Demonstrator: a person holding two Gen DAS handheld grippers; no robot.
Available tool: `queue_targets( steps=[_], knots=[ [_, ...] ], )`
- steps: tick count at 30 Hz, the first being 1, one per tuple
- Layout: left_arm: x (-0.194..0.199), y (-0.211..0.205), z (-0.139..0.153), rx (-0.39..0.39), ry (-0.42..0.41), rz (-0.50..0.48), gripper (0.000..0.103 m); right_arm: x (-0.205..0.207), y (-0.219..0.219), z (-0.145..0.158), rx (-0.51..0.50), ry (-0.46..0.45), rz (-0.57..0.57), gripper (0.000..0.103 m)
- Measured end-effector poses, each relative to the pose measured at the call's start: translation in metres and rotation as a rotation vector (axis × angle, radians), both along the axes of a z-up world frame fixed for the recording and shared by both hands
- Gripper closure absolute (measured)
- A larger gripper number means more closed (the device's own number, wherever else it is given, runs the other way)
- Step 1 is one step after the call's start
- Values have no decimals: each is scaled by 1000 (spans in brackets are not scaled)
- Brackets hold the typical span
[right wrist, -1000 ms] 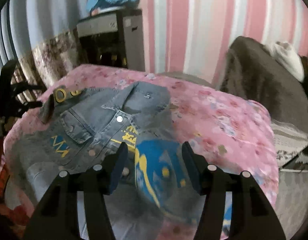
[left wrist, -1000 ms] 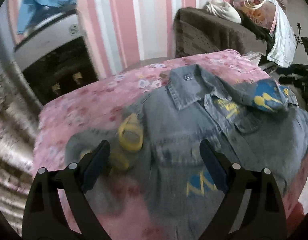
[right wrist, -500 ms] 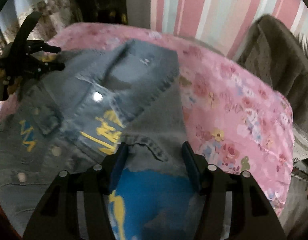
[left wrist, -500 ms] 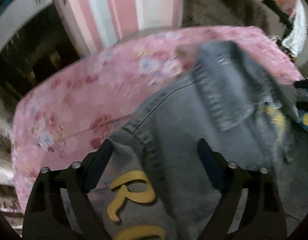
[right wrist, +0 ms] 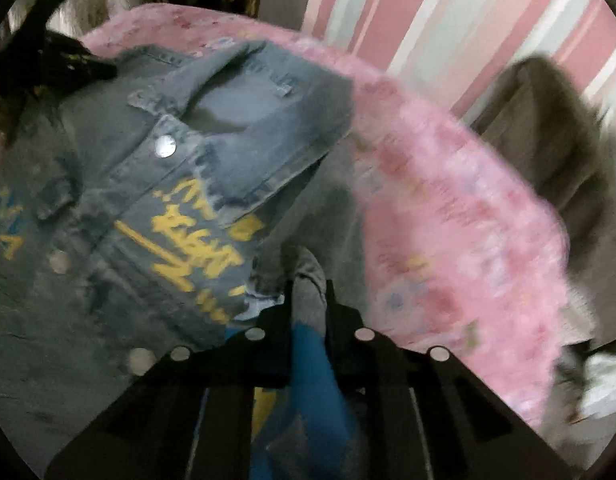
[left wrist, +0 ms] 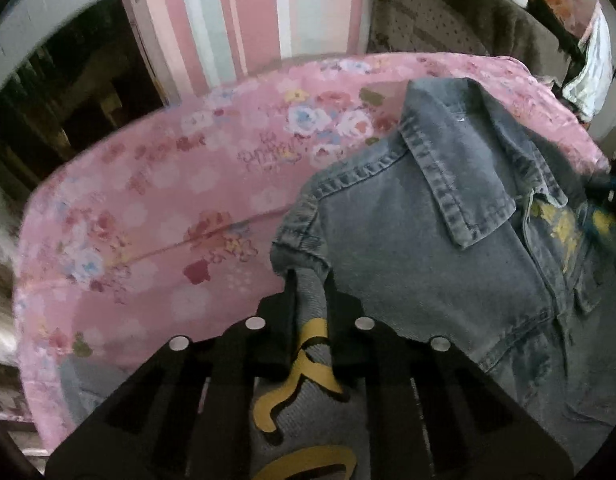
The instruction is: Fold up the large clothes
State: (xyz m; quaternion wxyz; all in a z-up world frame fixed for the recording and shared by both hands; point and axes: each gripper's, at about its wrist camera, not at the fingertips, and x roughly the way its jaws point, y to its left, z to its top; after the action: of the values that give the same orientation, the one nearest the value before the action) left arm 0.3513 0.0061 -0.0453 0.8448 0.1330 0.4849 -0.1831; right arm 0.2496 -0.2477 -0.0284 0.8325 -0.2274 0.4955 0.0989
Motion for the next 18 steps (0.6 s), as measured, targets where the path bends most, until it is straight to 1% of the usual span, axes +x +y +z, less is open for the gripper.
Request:
queue_targets(
  steps=[2, 3, 4, 5, 6, 8, 9, 10, 11, 12, 13, 14, 15, 16, 17, 18],
  knots=[
    [-3, 2, 9, -13, -35, 21, 94, 0, -2, 8, -39, -54, -6, 93],
    [-5, 3, 14, -19, -70, 40, 94, 0, -3, 12, -66, -85, -4, 93],
    [-6, 5, 21, -17, -110, 60, 94, 1, -2, 18, -115, -143, -7, 93],
    [-8, 5, 28, -24, -144, 74, 94, 7, -3, 23, -148, -180, -9, 93],
    [-10, 8, 38, -45, -190, 99, 95, 12, -5, 29, -168, -218, -10, 93],
    [-13, 12, 56, -58, -284, 138, 94, 21, -6, 51, -160, -318, -26, 93],
    [-11, 18, 64, -68, -331, 171, 94, 25, -9, 60, -128, -354, -37, 93],
    [-4, 23, 66, -65, -342, 187, 93, 32, -15, 71, -76, -405, -56, 92],
    [6, 27, 65, -72, -328, 202, 91, 45, -25, 75, -3, -397, -98, 92],
    [24, 33, 56, -80, -289, 232, 91, 57, -32, 73, 60, -362, -128, 90],
    [39, 32, 44, -11, -267, 267, 89, 84, -47, 56, 142, -242, -204, 85],
    [55, 32, 28, 28, -231, 272, 81, 99, -53, 44, 169, -196, -240, 79],
    [65, 34, 17, 37, -183, 284, 80, 112, -61, 29, 186, -148, -281, 71],
    [70, 38, 9, 17, -137, 302, 80, 122, -70, 15, 201, -86, -311, 69],
    [71, 41, 7, -22, -108, 324, 78, 123, -76, 13, 230, -69, -321, 66],
    [66, 42, 12, -36, -122, 329, 74, 118, -83, 17, 265, -88, -330, 54]
  ],
)
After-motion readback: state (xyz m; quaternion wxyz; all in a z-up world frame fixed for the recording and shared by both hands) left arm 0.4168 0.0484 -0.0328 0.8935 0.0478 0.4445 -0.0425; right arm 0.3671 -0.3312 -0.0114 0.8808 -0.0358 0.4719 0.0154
